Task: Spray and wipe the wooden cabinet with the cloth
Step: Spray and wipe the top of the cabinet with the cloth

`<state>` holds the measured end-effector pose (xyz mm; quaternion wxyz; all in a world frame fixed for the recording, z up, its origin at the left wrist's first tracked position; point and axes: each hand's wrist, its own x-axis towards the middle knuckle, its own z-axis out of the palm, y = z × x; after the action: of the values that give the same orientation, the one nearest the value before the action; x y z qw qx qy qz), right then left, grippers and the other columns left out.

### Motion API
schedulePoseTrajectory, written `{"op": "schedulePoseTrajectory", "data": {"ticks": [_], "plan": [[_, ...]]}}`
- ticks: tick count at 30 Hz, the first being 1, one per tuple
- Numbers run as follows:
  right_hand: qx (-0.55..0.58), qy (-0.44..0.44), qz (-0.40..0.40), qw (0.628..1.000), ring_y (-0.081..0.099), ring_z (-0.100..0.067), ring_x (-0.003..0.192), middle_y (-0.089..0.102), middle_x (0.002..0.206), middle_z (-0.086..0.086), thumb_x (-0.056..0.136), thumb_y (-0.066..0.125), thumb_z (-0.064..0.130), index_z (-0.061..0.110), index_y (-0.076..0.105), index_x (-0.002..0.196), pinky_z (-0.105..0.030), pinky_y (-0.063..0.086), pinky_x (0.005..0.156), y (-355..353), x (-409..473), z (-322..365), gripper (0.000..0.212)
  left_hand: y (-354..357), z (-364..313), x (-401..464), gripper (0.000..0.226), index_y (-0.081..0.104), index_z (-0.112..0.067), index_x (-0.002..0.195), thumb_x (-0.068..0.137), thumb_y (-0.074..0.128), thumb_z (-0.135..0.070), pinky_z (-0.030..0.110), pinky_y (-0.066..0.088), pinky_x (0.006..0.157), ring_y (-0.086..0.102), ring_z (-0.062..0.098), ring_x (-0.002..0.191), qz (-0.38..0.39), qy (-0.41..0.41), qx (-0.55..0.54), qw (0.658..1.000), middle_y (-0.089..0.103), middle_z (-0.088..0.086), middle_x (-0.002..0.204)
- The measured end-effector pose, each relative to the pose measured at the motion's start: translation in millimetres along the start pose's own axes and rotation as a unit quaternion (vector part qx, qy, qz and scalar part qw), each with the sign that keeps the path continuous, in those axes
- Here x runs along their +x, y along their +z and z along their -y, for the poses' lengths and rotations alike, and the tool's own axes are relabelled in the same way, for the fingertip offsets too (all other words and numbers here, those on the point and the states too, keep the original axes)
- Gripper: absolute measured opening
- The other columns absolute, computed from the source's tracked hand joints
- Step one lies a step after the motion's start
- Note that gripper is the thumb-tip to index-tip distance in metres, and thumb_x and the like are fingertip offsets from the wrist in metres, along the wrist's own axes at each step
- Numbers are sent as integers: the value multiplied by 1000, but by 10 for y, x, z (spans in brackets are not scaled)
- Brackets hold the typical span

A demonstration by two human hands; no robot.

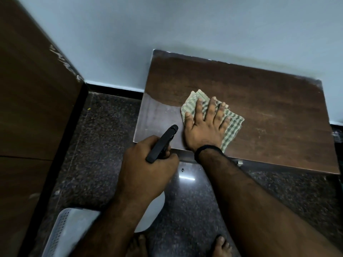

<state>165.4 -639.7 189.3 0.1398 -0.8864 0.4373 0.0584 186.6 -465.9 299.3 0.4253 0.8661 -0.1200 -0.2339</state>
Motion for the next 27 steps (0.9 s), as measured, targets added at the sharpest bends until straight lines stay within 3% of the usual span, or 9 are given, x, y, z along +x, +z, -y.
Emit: {"op": "schedulePoseTrajectory", "data": {"ticks": [14,18,23,27], "plan": [[-27,-177,30,983,-25,-25,152,-17,168,2,104,12,58,37,-2,160,-53,-16,121,181,59,971,61,-462,360,86,8,71,-17,77,79,78,-21,44,59,63,66,23,62,-32,-46,5,998,68,4,65],[-39,-251,47,966,-23,-23,153,-15,168,5,105,15,56,38,1,160,-51,-16,122,167,-7,987,60,-442,317,71,10,70,-16,78,80,78,-22,42,58,62,66,24,60,-32,-55,5,998,66,4,63],[-46,-334,47,940,-16,-22,155,-7,170,5,105,18,56,38,8,160,-53,-10,123,160,-72,847,59,-321,227,13,11,70,-17,78,80,79,-22,26,46,51,61,14,54,-37,-39,18,998,61,0,58],[-54,-365,42,929,-12,-21,155,-3,170,6,103,17,57,40,9,160,-55,-6,123,185,-88,646,60,-127,203,-67,13,68,-15,77,81,79,-22,31,50,54,62,19,54,-33,-32,14,999,60,2,56]]}}
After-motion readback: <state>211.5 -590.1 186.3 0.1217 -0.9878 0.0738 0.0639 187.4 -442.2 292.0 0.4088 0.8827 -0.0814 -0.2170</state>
